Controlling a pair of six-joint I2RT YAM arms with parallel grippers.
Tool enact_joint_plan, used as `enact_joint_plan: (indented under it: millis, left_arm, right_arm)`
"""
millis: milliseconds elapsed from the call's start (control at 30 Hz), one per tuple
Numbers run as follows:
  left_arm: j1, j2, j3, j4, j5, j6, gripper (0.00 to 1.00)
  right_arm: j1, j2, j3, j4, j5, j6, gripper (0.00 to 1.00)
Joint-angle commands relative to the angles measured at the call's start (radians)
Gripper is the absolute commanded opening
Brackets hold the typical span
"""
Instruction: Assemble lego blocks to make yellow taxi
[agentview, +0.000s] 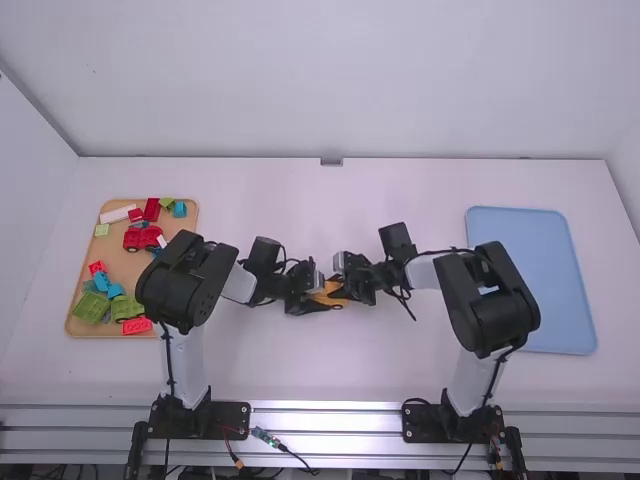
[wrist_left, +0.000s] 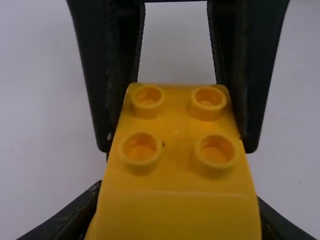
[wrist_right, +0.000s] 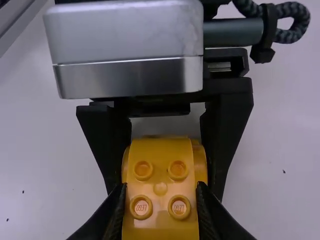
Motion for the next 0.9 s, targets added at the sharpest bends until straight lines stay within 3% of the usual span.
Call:
enact_joint_plan:
  millis: [0,167,867]
  left_arm:
    - [-0.009,0.045,-0.007,-0.024,-0.103,-0.052,0.06]
    - [-0.009,0.045,-0.009,-0.023,-0.102,-0.052,0.06]
    - [-0.010,0.045,-0.008,-0.023,-0.103,-0.051,0.06]
  right_arm:
    - [0.007,0.027,-0.044,0.008,0.010,0.001,0.00]
    - [0.007,0.027,-0.079,0.084,-0.008,0.029,0.00]
    - [0.002,0.027,-0.102,0.067,0.017,0.020,0.00]
